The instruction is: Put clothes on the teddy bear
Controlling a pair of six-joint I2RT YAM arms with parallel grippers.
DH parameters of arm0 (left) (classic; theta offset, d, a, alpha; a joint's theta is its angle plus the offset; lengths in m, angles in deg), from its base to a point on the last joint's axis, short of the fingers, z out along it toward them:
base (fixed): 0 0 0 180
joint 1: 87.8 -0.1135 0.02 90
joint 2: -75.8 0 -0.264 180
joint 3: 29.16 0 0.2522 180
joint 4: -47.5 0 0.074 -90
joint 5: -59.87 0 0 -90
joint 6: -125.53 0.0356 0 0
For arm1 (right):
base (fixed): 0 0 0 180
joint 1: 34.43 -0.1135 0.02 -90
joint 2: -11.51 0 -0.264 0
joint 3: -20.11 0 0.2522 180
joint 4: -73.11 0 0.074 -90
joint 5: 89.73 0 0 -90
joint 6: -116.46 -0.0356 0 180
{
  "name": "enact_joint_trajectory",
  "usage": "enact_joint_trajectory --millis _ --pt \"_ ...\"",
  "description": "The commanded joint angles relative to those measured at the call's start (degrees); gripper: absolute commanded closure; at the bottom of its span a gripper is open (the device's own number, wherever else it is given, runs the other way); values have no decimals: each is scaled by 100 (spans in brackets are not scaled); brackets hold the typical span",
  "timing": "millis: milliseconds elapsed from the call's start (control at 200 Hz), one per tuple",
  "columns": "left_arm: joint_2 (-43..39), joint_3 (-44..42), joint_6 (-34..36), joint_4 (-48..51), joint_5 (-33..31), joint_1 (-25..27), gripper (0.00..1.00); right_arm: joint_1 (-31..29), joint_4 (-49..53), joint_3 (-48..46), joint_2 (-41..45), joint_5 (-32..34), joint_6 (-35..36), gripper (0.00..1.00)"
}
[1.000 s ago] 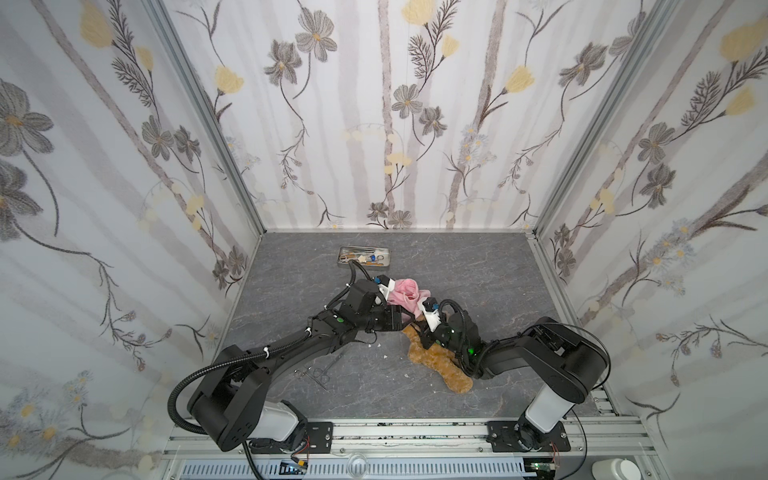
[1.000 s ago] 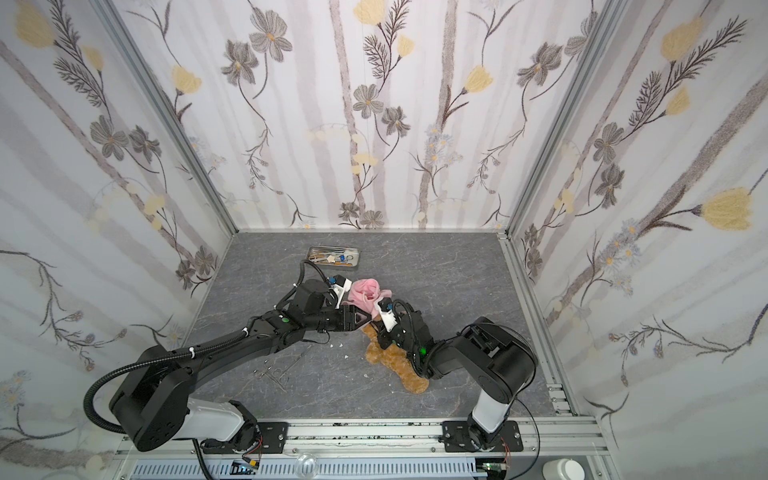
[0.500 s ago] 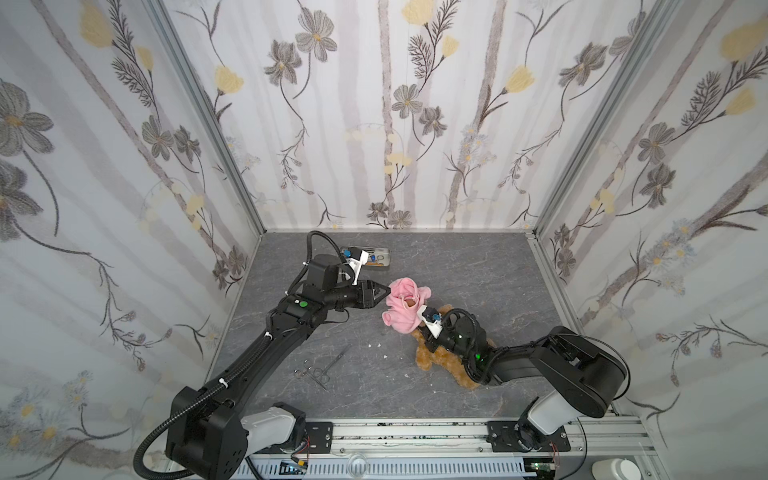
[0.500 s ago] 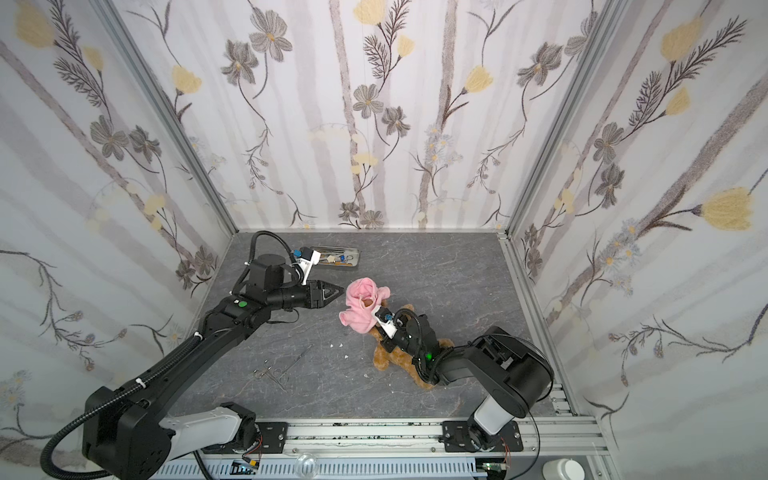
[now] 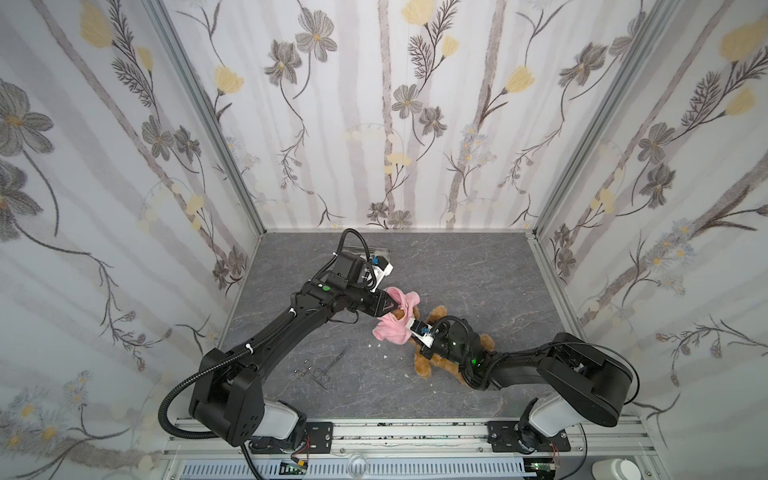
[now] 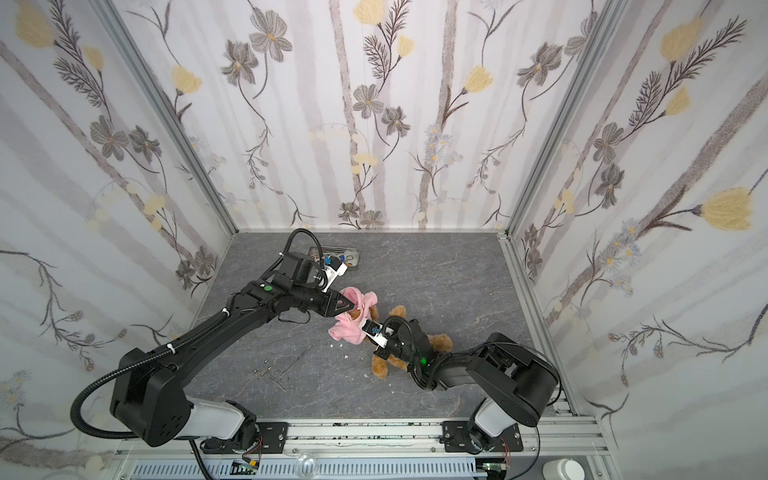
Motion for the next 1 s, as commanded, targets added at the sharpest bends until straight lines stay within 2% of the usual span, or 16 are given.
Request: enact_joint_trajectory --millis 0,270,415,545,625,854,994 --pt "205 169 590 161 -123 29 69 -25 -229 37 16 1 151 85" --pt "608 228 1240 235 -121 185 66 -32 -282 15 23 -48 151 85" --pt "624 188 1505 236 215 191 58 -31 -337 -29 60 -23 151 85" --pt "556 88 1668 234 309 194 49 -32 -336 -55 88 -53 189 85" --pt "509 116 1758 235 250 194 47 -30 -326 -39 105 -85 214 85" --pt "570 274 2052 244 117 202 50 -30 -270 -12 138 -144 238 85" --pt "684 231 2219 276 352 212 53 -25 -265 2 142 -166 238 85"
